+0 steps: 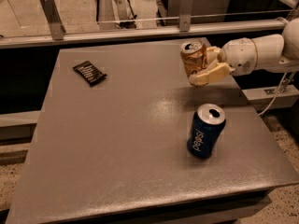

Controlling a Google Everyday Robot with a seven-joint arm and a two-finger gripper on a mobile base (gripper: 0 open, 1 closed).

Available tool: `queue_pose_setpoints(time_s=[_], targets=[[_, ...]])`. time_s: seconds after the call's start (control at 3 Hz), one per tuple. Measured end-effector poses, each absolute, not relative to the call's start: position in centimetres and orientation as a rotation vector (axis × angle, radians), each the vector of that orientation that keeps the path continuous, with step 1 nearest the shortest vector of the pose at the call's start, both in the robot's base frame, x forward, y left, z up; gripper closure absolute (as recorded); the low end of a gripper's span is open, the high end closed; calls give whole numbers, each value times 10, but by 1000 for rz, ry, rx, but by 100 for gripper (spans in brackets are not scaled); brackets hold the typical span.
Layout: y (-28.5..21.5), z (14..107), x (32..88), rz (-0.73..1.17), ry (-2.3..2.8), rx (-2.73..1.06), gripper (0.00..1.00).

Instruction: Place orange can upright

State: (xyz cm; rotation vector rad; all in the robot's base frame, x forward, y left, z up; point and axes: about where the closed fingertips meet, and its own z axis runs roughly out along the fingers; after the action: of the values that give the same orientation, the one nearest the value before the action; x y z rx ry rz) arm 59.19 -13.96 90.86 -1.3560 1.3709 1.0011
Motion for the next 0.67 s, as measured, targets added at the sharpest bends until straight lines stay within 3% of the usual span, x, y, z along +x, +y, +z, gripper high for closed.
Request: queue_pose_setpoints(time_s=[0.67], targets=[[-140,897,592,1059,1264,-1324,100]])
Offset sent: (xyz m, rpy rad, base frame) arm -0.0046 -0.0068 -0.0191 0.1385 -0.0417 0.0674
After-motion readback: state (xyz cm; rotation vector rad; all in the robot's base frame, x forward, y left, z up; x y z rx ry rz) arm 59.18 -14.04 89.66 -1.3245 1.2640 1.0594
